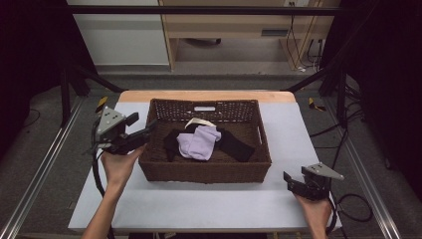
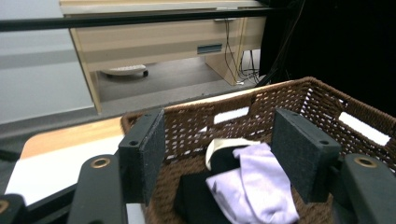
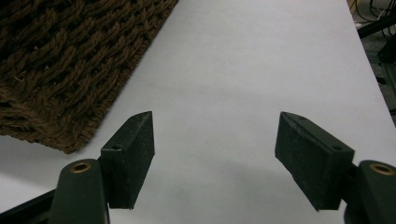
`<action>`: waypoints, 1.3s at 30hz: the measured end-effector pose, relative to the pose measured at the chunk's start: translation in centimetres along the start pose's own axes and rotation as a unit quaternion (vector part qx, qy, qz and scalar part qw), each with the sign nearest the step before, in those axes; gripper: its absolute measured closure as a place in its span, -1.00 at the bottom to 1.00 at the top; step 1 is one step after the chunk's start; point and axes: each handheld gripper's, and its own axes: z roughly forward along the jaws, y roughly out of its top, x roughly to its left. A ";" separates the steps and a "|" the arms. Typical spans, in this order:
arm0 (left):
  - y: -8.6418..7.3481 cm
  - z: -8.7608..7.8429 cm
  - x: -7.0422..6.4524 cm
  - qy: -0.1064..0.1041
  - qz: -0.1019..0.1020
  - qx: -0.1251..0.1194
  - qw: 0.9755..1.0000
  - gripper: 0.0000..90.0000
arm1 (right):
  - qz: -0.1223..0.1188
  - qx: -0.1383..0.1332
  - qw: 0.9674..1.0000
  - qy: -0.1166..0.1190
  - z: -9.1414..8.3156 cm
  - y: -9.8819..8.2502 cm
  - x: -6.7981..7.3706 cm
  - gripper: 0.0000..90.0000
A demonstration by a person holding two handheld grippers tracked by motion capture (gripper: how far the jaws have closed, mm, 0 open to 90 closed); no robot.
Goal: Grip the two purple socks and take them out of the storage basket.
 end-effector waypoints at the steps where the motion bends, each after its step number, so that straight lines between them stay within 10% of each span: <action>1: 0.0 0.0 0.0 0.000 0.000 0.000 1.000 -0.23 | 0.000 0.000 1.000 0.000 0.0 0.0 0.0 -0.36; 10: 1.9 3.7 -1.7 -0.001 0.023 -0.014 1.000 -0.23 | 0.002 0.001 1.000 0.001 -0.1 -0.1 -0.2 -0.34; 21: 1.2 9.7 -1.2 0.015 -0.004 0.011 1.000 -0.25 | 0.002 0.005 1.000 0.005 0.1 -0.1 -0.1 -0.33; 30: -1.2 12.4 -0.7 0.030 -0.008 0.069 0.997 -0.17 | 0.001 0.006 1.000 0.005 0.2 -0.1 -0.3 -0.32; 39: -3.1 13.8 -0.1 0.012 -0.007 0.153 0.988 -0.14 | 0.001 0.008 1.000 0.003 0.2 -0.2 -0.5 -0.32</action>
